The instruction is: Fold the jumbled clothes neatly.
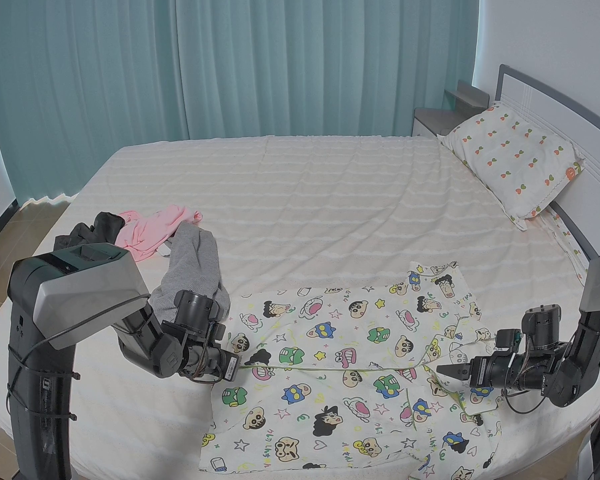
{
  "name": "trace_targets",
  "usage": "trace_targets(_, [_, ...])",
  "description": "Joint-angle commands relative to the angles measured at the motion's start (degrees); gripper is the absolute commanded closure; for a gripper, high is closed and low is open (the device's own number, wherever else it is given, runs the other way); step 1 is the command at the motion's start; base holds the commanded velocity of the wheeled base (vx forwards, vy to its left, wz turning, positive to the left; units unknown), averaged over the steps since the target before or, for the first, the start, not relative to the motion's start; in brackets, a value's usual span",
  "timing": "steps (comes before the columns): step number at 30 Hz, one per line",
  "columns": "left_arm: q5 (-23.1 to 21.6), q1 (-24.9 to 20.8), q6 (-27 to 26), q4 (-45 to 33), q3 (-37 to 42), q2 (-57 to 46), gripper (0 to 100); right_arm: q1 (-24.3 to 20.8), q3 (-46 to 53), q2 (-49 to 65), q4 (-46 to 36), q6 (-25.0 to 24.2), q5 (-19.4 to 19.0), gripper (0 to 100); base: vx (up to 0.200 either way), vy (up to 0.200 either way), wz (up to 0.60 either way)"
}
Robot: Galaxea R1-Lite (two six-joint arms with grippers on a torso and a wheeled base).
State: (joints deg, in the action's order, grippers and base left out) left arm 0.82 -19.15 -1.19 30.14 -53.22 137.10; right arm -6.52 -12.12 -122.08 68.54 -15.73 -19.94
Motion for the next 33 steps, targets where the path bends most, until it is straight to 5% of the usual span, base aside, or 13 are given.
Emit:
trace_targets(1, [0.0, 0.0, 1.1, 0.1, 0.7, -0.2, 0, 0.0, 0.1, -0.1, 0.0, 0.0, 0.0, 0, 0.000, 0.000, 0.00])
trace_targets(5, [-0.3, 0.0, 6.3, 0.5, 2.1, -1.0, 0, 0.1, 0.2, 0.0, 0.0, 0.0, 0.1, 0, 0.000, 0.000, 0.00])
trace_targets(10, [-3.0, -0.6, 19.6, 5.7, 8.0, -6.9, 0, 0.1, 0.1, 0.4, 0.1, 0.1, 0.1, 0, 0.000, 0.000, 0.00])
trace_targets(14, [-7.3, -2.3, 26.9, 11.5, 17.3, -13.4, 0, -0.5, 0.0, 1.7, 0.1, -0.1, 0.5, 0, 0.000, 0.000, 0.00])
trace_targets(19, [-7.3, -6.4, 38.6, 21.6, 28.1, -17.7, 0, -0.2, 3.8, 6.1, -0.2, -0.2, 0.5, 0, 0.000, 0.000, 0.00])
trace_targets(25, [-7.1, -9.5, 45.7, 31.0, 35.1, -17.4, 0, 0.0, 12.0, 9.0, 1.3, -0.4, -1.2, 0, -0.133, 0.000, 0.00])
trace_targets(33, [-6.9, -9.9, 51.8, 31.8, 37.9, -17.9, 0, 1.9, 12.1, 6.6, 1.5, -0.4, -1.8, 0, -0.200, 0.000, 0.00])
